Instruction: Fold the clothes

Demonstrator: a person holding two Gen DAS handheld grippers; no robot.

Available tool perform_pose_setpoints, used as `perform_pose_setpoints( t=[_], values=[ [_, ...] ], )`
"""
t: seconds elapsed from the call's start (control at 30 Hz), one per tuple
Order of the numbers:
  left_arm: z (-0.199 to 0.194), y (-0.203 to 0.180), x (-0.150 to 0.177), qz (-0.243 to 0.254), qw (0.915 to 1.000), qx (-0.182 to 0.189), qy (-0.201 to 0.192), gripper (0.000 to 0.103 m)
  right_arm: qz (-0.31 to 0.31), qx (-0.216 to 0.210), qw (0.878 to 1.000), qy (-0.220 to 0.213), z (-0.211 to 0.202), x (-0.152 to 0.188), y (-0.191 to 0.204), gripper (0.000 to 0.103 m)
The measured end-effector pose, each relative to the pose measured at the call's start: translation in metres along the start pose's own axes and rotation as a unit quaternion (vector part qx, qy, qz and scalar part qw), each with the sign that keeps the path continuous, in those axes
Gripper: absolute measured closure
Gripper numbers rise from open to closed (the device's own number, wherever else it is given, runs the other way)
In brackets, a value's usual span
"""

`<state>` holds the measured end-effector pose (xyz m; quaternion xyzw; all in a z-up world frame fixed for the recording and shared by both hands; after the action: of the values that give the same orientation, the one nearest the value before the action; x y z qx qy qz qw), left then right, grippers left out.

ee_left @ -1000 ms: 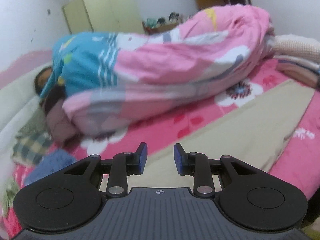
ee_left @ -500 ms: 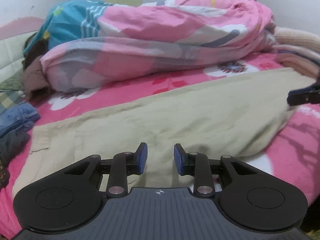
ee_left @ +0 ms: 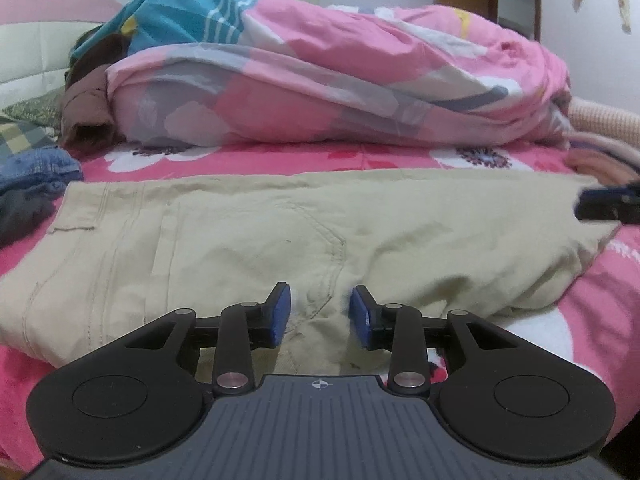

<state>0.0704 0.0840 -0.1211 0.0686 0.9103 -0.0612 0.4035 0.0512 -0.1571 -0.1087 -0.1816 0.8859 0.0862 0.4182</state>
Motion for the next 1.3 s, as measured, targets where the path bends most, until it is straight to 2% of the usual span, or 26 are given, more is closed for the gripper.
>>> perform_pose_setpoints(
  t=[0.07,0.23,0.3,0.43,0.5,0.57,0.63,0.7,0.73,0.77,0.87,0.93,0.97,1.0,1.1,1.23,1.3],
  values=[
    [0.000,0.002,0.000,-0.007,1.0000,0.004,-0.004,0.067,-0.005,-0.013,1.000,-0.013,0.010,-0.005,0.013,0.063],
    [-0.008,0.011,-0.002,-0.030,0.9992,0.012,-0.024,0.066,-0.018,-0.029,0.999,0.017,0.047,0.014,0.028,0.062],
    [-0.018,0.020,-0.007,-0.044,0.9980,0.012,-0.043,0.066,-0.018,-0.030,0.999,0.029,0.058,0.024,0.029,0.062],
    [-0.032,0.060,-0.007,-0.097,0.9923,-0.039,-0.067,0.066,-0.017,-0.038,0.999,0.029,0.065,0.035,0.028,0.061],
    [-0.024,0.088,0.005,-0.145,0.9871,-0.055,-0.041,0.069,-0.013,-0.041,0.999,0.027,0.063,0.037,0.027,0.061],
    [-0.014,0.106,0.016,-0.168,0.9848,-0.028,-0.035,0.081,-0.013,-0.040,0.999,0.025,0.063,0.037,0.027,0.061],
    [-0.015,0.117,0.017,-0.204,0.9782,-0.002,-0.037,0.087,-0.013,-0.040,0.999,0.024,0.064,0.036,0.027,0.061],
    [-0.022,0.118,0.015,-0.223,0.9739,0.009,-0.040,0.088,-0.012,-0.041,0.999,0.025,0.064,0.036,0.027,0.061],
    [-0.030,0.117,0.014,-0.226,0.9729,0.009,-0.047,0.085,-0.012,-0.041,0.999,0.025,0.064,0.036,0.027,0.061],
    [-0.039,0.115,0.014,-0.227,0.9721,0.005,-0.058,0.078,-0.012,-0.041,0.999,0.025,0.064,0.035,0.028,0.061],
    [-0.065,0.115,0.017,-0.218,0.9719,-0.019,-0.087,0.076,-0.012,-0.041,0.999,0.025,0.064,0.035,0.027,0.061],
    [-0.063,0.123,0.024,-0.212,0.9741,-0.039,-0.067,0.077,-0.011,-0.042,0.999,0.024,0.065,0.036,0.027,0.061],
    [-0.056,0.127,0.028,-0.206,0.9761,-0.049,-0.050,0.083,-0.011,-0.043,0.999,0.024,0.065,0.036,0.027,0.061],
    [-0.050,0.129,0.031,-0.193,0.9785,-0.054,-0.047,0.083,-0.010,-0.043,0.999,0.024,0.065,0.035,0.027,0.061],
    [-0.043,0.130,0.033,-0.168,0.9824,-0.059,-0.055,0.083,-0.010,-0.043,0.999,0.024,0.065,0.035,0.027,0.061],
    [-0.056,0.127,0.025,-0.191,0.9786,-0.049,-0.057,0.083,-0.010,-0.041,0.999,0.023,0.065,0.036,0.027,0.061],
    [-0.067,0.121,0.019,-0.172,0.9807,-0.059,-0.072,0.079,-0.010,-0.042,0.999,0.023,0.066,0.036,0.026,0.061]
  ],
)
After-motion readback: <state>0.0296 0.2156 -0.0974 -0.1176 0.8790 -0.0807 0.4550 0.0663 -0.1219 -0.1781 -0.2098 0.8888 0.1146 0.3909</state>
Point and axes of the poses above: each gripper's, at about its wrist camera, not at the fingertips, and z roughly the way its jaws point, y to its left, x to its underside, the point moved 8 cm from there along z, roughly the way its jaws point, and after that the axes turned 12 degrees about y, right-handed, at the moved point
